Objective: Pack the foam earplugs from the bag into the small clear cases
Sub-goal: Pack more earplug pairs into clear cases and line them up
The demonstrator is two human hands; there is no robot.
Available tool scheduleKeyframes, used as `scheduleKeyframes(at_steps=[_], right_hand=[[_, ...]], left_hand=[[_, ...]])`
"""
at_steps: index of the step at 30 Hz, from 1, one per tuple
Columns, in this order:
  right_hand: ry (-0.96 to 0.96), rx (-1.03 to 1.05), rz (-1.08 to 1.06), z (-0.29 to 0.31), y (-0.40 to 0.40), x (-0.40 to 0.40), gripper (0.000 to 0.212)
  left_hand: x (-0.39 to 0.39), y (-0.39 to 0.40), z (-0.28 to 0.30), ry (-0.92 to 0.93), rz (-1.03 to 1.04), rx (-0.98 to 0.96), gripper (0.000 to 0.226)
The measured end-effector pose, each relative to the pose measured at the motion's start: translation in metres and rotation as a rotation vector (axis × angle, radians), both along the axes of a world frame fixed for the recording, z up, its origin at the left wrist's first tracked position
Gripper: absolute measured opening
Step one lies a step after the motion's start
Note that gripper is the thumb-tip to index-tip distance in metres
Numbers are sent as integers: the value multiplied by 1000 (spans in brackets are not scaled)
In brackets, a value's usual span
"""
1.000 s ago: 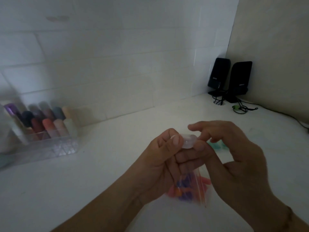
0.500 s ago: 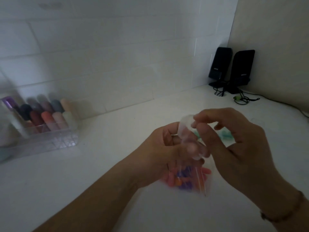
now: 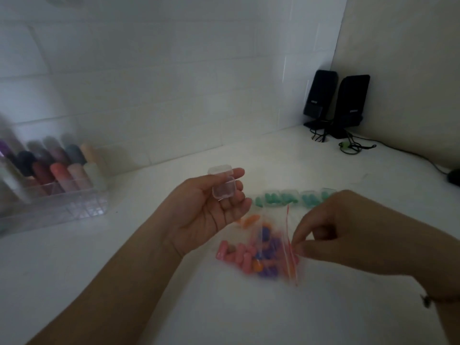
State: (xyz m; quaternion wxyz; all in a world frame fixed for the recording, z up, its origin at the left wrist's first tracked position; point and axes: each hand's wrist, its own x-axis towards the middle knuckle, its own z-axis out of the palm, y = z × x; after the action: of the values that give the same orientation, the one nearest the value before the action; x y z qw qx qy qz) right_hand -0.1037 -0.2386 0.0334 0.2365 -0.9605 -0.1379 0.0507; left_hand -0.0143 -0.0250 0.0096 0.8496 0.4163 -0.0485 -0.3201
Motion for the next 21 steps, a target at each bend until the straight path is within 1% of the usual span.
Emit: scheduleKeyframes(at_steps=[2, 4, 5, 7, 11, 13, 15, 18, 21], right_hand=[[-86, -200, -59, -6, 9, 2, 7], [-178, -374, -114, -12, 16, 3, 20], [-185, -408, -131, -14, 18, 4, 25], [-157, -398, -158, -16, 21, 3, 25], [-145, -344, -205, -17, 21, 4, 14], [-163, -324, -185, -19, 18, 4, 15], [-164, -260, -172, -15, 10, 5, 16], [-219, 24, -232, -1, -2, 5, 19], [-287, 292, -296, 5, -9, 7, 14]], left_hand=[[1, 1, -1, 26, 10, 8, 32], [1, 1, -1, 57, 21, -5, 36], [0, 0, -2, 74, 26, -12, 36], [-2, -1, -1, 100, 43, -8, 38], [-5, -3, 1, 130, 63, 10, 44], [-6, -4, 1, 133, 62, 9, 47], [-8, -5, 1, 125, 51, 12, 51], [-11, -7, 3, 111, 21, 17, 56], [-14, -10, 4, 98, -23, 39, 57]])
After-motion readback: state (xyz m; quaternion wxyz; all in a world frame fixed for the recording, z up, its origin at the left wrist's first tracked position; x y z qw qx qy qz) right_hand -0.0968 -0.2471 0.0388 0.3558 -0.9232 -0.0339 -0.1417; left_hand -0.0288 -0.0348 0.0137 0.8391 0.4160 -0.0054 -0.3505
